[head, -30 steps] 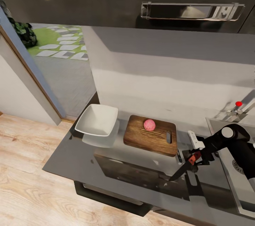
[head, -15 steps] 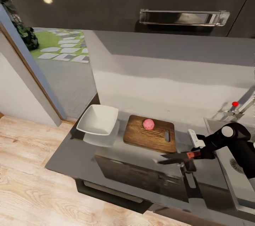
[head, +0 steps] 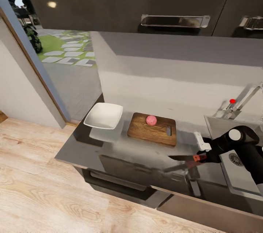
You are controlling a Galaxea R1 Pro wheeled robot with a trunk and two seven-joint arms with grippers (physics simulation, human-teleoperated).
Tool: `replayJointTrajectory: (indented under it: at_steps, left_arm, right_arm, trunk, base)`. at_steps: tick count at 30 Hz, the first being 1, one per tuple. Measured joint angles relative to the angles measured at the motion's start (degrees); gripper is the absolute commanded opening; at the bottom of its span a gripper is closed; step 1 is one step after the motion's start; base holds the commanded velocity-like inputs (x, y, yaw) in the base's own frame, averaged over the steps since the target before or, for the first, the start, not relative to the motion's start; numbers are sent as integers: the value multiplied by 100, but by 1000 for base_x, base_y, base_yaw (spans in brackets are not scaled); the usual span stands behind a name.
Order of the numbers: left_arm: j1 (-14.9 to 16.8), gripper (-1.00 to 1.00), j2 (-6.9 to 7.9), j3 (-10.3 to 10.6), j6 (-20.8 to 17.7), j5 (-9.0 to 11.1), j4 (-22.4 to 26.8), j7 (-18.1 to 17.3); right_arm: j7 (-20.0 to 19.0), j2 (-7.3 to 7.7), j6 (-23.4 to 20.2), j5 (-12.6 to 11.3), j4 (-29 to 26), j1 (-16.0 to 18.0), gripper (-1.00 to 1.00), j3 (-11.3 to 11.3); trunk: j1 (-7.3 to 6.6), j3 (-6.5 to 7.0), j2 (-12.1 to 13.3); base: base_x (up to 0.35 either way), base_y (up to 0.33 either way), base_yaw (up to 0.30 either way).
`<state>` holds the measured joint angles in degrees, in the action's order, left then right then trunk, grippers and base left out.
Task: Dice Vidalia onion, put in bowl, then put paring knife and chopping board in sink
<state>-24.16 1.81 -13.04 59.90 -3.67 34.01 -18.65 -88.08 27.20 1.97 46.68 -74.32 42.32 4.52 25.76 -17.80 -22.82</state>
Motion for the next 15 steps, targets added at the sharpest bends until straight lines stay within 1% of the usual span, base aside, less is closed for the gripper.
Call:
replayJointTrajectory:
  at_steps: [5, 8, 10, 13, 15]
  left_arm:
    - [0, 100, 0, 5, 0, 0, -1, 0]
    - [0, 100, 0, 6, 0, 0, -1, 0]
    - [0, 100, 0, 8, 0, 0, -1, 0]
    - [0, 100, 0, 11, 0, 0, -1, 0]
    - [0, 100, 0, 14, 0, 0, -1, 0]
  right_arm:
    - [112, 0, -724, 1, -507, 0, -100, -14]
    - [323, 0, -960, 1, -913, -1, -100, -15]
    - [416, 0, -1023, 1, -1033, -1, -100, -18]
    - [737, 0, -1194, 7, -1144, -1, -100, -23]
    - [1036, 0, -1394, 10, -1162, -1, -100, -24]
  trunk:
    - [-2, 2, 0]
    - [-2, 2, 0]
    - [-2, 2, 1]
    - [-2, 2, 1]
    - [-2, 2, 1]
  base:
    - [-16, 0, 0]
    - [-3, 0, 0]
    - [-1, 0, 0]
    - [0, 0, 0]
    - [0, 0, 0]
